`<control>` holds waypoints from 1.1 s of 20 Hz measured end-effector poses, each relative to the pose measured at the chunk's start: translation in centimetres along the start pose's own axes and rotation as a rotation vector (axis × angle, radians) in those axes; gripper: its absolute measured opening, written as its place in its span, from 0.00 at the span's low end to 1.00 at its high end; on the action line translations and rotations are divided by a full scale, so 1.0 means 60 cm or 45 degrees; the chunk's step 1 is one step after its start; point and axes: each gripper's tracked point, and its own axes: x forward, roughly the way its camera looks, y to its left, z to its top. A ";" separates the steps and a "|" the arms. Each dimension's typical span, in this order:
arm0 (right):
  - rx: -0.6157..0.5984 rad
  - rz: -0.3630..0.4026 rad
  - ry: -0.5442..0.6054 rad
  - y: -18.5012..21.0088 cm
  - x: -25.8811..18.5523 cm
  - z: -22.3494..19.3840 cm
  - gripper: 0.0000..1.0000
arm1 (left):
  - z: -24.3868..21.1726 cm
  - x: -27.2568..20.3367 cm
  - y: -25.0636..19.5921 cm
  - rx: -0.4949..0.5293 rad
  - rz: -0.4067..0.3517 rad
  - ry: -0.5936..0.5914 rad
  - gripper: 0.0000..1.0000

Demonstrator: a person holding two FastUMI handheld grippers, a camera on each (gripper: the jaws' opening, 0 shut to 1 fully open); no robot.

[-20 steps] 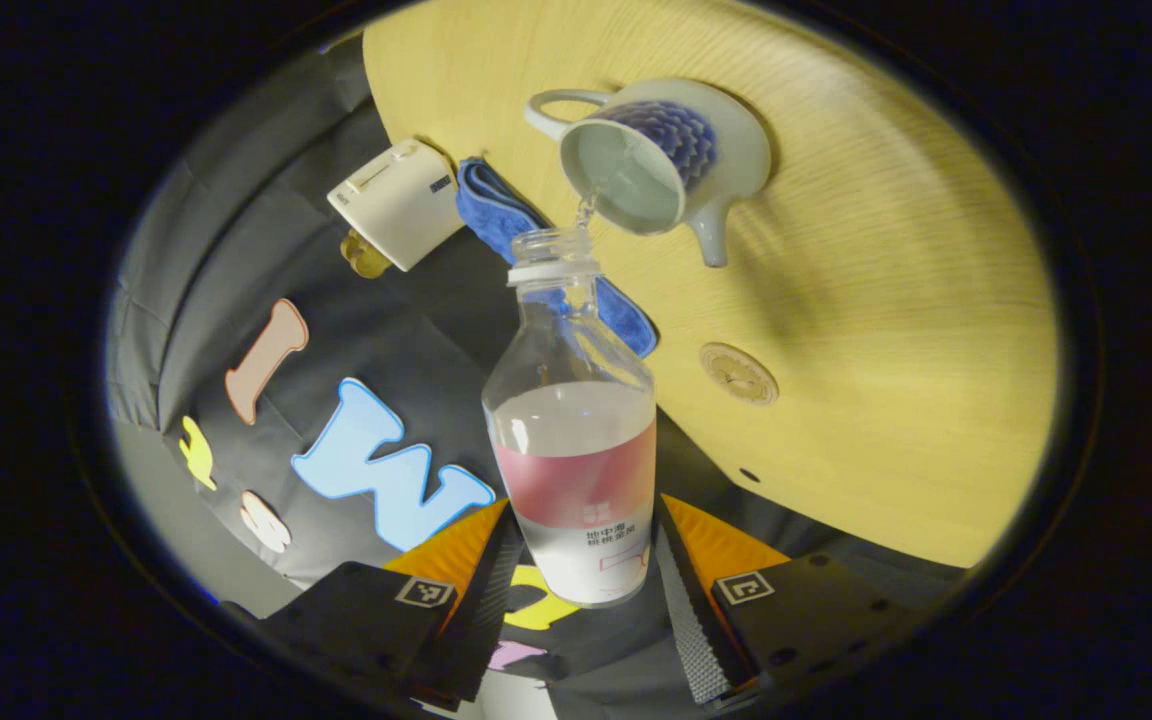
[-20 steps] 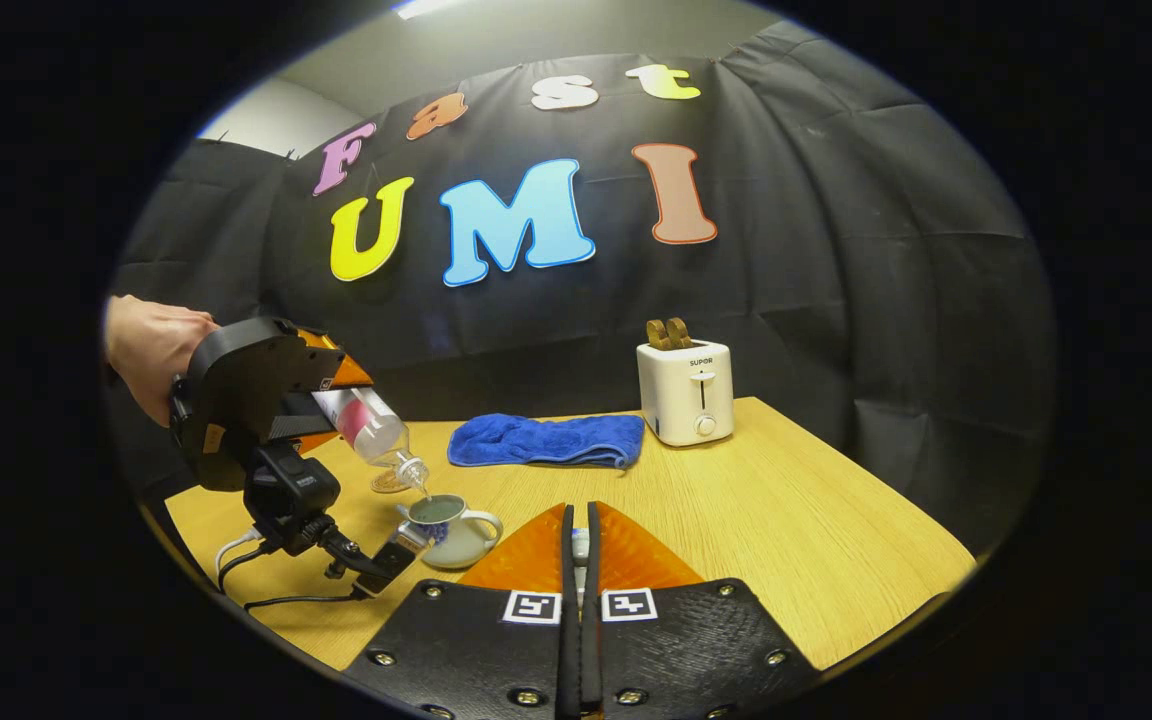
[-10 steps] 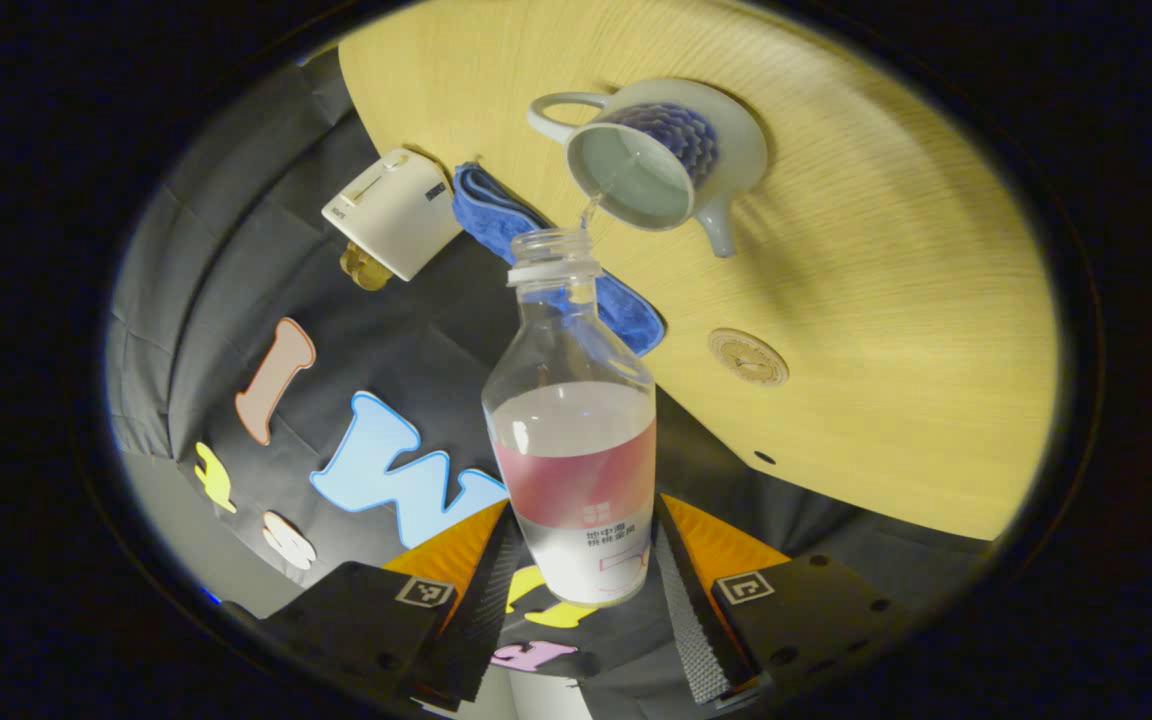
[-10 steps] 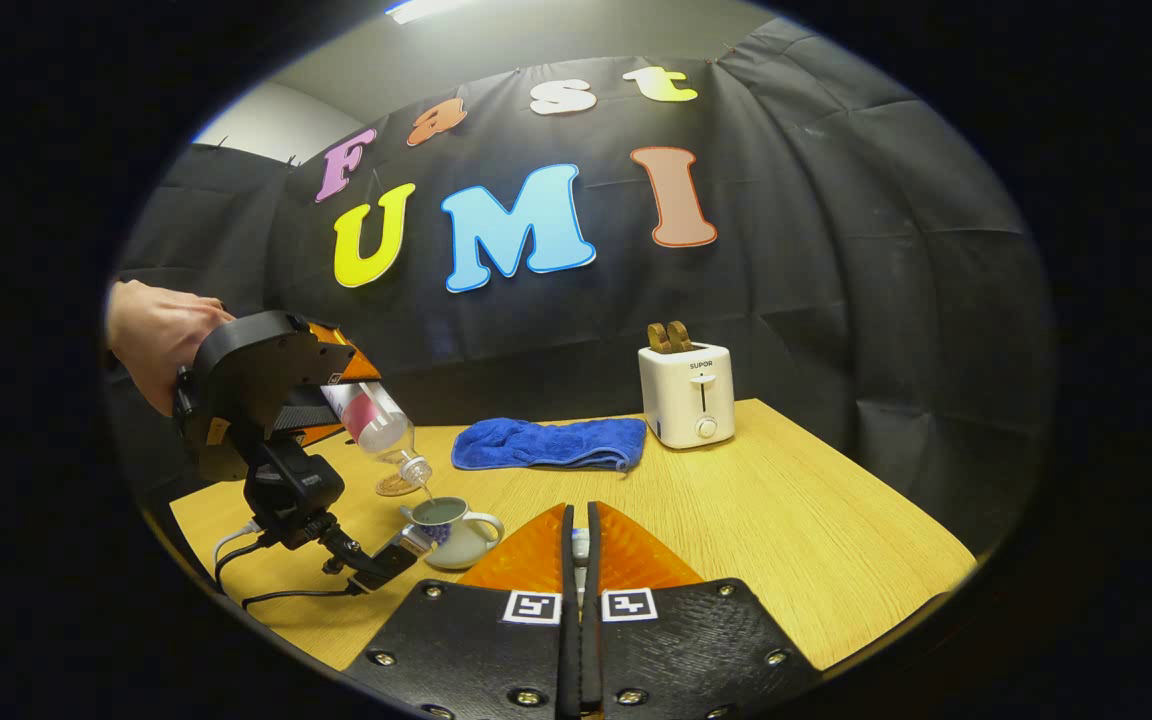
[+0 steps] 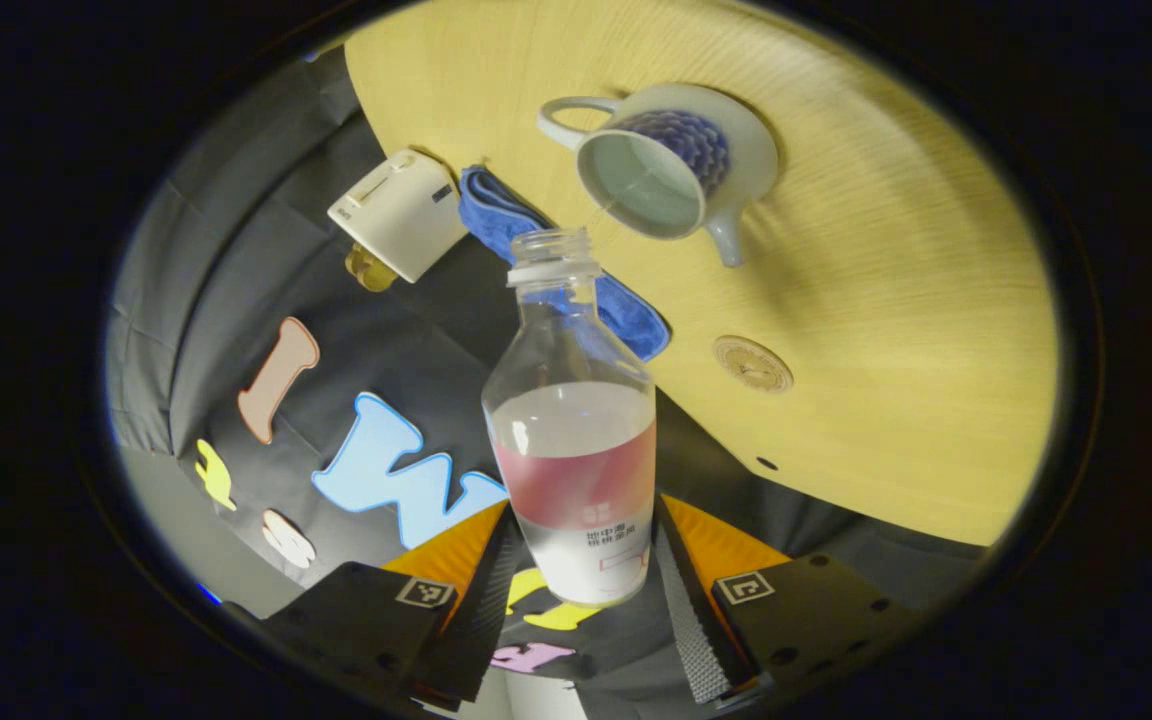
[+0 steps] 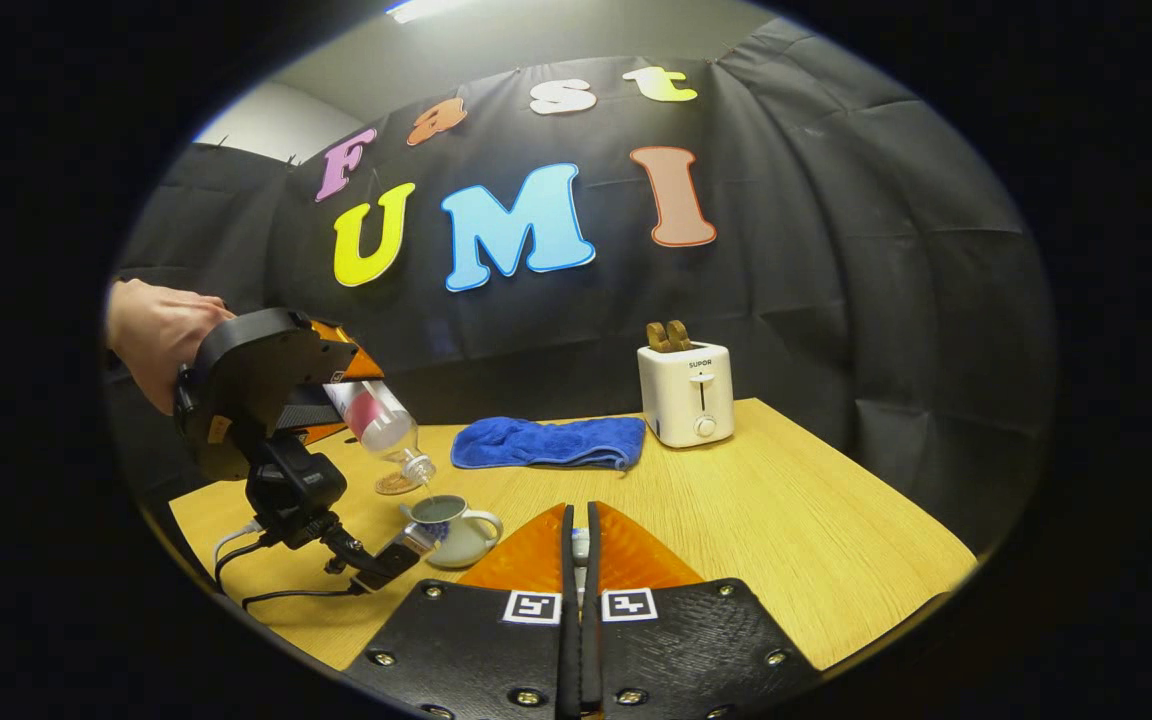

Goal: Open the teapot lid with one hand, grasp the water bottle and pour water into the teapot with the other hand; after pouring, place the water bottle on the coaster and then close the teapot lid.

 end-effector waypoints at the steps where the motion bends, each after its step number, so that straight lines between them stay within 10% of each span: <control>1: -0.001 -0.003 0.000 0.000 0.001 0.000 0.01 | 0.002 0.001 -0.001 -0.002 -0.001 -0.001 0.87; 15: -0.027 0.015 0.001 0.022 0.005 0.005 0.01 | 0.006 0.004 -0.048 -0.360 0.037 -0.048 0.87; 22: -0.054 0.005 -0.009 0.033 0.005 0.020 0.01 | -0.002 0.003 -0.078 -0.794 0.078 -0.119 0.87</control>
